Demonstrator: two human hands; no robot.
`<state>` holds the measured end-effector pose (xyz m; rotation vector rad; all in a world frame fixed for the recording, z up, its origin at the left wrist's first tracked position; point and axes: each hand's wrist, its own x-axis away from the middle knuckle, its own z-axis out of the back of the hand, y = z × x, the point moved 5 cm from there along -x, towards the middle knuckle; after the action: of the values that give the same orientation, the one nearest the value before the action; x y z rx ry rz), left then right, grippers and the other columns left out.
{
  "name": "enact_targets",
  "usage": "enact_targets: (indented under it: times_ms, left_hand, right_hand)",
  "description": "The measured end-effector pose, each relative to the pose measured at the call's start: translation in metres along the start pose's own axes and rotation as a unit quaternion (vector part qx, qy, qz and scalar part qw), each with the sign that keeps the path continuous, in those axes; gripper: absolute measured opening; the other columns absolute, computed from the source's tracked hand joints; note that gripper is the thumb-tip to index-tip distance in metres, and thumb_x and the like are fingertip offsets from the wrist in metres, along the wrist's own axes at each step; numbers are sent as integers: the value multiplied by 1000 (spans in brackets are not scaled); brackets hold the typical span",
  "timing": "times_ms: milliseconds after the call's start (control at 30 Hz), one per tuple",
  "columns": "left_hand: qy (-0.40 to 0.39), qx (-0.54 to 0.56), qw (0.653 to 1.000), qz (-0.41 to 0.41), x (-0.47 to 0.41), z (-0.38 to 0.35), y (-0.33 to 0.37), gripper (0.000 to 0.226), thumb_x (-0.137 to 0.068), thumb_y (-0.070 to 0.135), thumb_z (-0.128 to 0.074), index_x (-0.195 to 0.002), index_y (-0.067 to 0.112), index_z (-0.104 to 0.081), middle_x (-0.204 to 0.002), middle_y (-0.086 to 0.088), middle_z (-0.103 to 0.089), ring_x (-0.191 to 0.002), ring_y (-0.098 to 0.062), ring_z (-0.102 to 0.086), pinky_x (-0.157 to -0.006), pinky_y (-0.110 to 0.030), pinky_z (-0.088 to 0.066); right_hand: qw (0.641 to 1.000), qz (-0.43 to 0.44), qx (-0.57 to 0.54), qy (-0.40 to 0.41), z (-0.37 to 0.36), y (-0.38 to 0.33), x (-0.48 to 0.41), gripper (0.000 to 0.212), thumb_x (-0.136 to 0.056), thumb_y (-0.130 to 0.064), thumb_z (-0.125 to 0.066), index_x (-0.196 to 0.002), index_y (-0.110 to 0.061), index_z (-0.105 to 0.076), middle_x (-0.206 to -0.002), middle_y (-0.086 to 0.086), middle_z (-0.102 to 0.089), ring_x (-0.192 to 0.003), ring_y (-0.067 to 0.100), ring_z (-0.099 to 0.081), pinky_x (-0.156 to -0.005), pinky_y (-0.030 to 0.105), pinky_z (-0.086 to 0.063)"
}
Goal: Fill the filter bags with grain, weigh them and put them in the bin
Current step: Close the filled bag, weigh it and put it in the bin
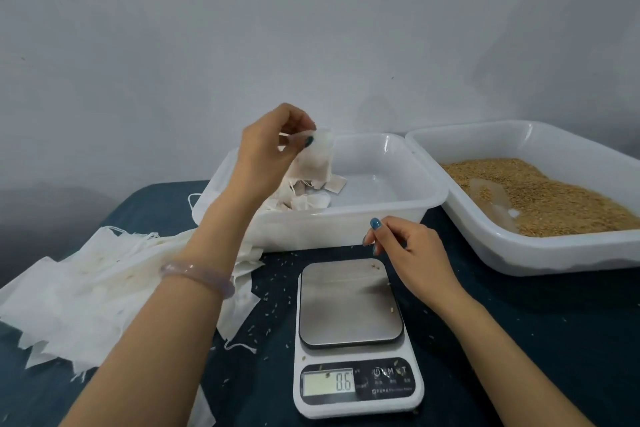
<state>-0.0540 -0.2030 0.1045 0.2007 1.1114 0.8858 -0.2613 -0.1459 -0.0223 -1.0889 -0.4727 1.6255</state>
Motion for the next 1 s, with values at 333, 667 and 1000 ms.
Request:
enact_targets:
  times_ms: [333,667,1000]
  left_hand:
    - [-299,-57,948,90,19,-65,-59,15,-87,-3,-69,-92,11,-72,-95,0,-74,-87,-6,-69,-84,-12,-51]
    - [-124,6,991,58,47,-13,-32,8,-90,10,-71,-86,18,-70,-77,9,-71,-69,-11,-68,-68,-21,-55]
    - [-124,-529,832,114,103,66,-46,28,-94,48,-57,-87,25,-72,-84,7,-67,-86,-18,-63,-61,-28,-44]
  right_hand:
    - [1000,-13,14,-12,-3,5,1,29,-99,-38,-51,-77,-35,-70,-70,-21,-65,-63,-5,-59,-57,13,-36]
    - [1000,-5,2,-13,-5,4,2,30,-99,-38,-51,-76,-35,-69,-70,-21,-66,-67,-2,-62,-60,18,-41]
    - [999,-12,-2,-32,-8,4,2,28,-99,-37,-52,-78,-34,-70,-69,-22,-65,-67,-2,-62,-65,18,-43]
